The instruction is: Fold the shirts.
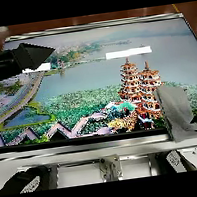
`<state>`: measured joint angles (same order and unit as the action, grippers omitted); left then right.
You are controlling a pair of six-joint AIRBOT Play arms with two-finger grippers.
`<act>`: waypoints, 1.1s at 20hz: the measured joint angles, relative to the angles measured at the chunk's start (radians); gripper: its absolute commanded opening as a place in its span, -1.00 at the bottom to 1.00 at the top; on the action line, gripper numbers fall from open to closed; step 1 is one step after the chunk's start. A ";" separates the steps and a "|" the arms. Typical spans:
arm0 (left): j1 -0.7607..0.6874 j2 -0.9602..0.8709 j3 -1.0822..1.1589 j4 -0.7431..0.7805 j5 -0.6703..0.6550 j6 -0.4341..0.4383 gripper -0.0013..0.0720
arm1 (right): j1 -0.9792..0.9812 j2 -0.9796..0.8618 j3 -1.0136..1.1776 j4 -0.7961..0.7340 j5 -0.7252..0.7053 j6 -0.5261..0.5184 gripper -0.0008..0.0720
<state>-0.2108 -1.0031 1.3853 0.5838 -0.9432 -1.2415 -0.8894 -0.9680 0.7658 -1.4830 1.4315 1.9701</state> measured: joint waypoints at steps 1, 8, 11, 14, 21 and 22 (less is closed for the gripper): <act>0.000 -0.005 0.000 0.009 0.009 0.000 -0.86 | 0.000 0.016 0.056 0.005 0.029 -0.016 0.29; 0.000 -0.061 0.000 0.090 0.029 0.000 -0.87 | 0.014 0.092 0.333 0.333 -0.074 -0.185 0.29; -0.002 -0.103 0.000 0.232 0.007 -0.040 -0.87 | 0.151 0.051 0.364 0.566 -0.144 -0.312 0.29; -0.002 -0.177 0.000 0.472 -0.089 -0.169 -0.86 | 0.433 -0.028 0.376 0.524 -0.195 -0.340 0.64; -0.042 -0.375 0.000 0.835 -0.346 -0.286 0.52 | 0.901 -0.232 0.382 0.230 -0.248 -0.235 0.92; -0.055 -0.384 0.001 0.880 -0.343 -0.290 0.51 | 0.920 -0.241 0.382 0.214 -0.251 -0.232 0.92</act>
<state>-0.2657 -1.3869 1.3865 1.4635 -1.2861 -1.5314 0.0307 -1.2095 1.1481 -1.2686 1.1809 1.7382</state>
